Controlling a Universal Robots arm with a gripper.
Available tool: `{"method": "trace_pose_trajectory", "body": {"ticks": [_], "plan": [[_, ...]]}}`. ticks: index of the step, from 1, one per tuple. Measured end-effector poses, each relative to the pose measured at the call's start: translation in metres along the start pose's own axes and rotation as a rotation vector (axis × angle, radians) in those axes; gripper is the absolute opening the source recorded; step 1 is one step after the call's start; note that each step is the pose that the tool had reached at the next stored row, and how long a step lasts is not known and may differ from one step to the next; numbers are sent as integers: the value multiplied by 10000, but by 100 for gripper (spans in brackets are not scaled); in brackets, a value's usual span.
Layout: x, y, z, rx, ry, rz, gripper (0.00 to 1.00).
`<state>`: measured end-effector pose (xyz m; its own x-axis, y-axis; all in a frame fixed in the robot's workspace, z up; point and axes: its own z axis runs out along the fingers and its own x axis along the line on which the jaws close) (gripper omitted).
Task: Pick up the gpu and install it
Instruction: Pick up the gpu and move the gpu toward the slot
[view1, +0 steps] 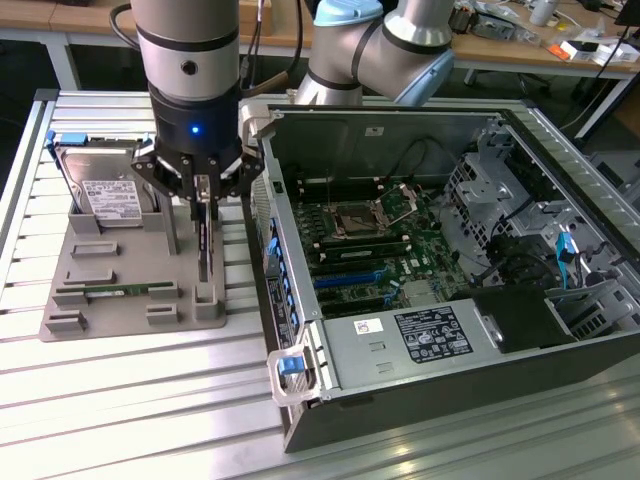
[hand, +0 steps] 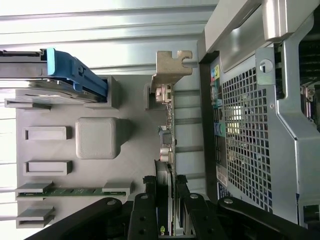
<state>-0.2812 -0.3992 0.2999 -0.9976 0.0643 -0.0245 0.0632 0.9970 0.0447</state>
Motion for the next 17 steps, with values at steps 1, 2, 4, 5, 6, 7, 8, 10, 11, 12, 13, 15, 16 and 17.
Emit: {"method": "trace_pose_trajectory", "body": {"ticks": [1, 2, 4, 5, 6, 7, 8, 10, 11, 12, 13, 15, 16, 17], "plan": [[0, 0, -4, 0, 0, 0, 27], [0, 0, -9, 0, 0, 0, 27], [-1, 1, -19, 0, 0, 0, 27], [-1, 1, -25, 0, 0, 0, 27], [-1, 1, -32, 1, 1, 0, 27], [-1, 2, -37, 1, 1, 0, 27], [-1, 2, -41, 0, 0, 0, 27], [-1, 2, -50, 0, 0, 0, 27], [-1, 3, -61, 0, 1, 0, 27], [-2, 3, -69, 0, 0, 0, 27], [-2, 3, -73, 0, 0, 0, 27], [-2, 3, -79, 0, 0, 0, 27], [-2, 4, -82, 0, 0, 0, 27], [-2, 4, -86, 0, 0, 0, 27]]}}
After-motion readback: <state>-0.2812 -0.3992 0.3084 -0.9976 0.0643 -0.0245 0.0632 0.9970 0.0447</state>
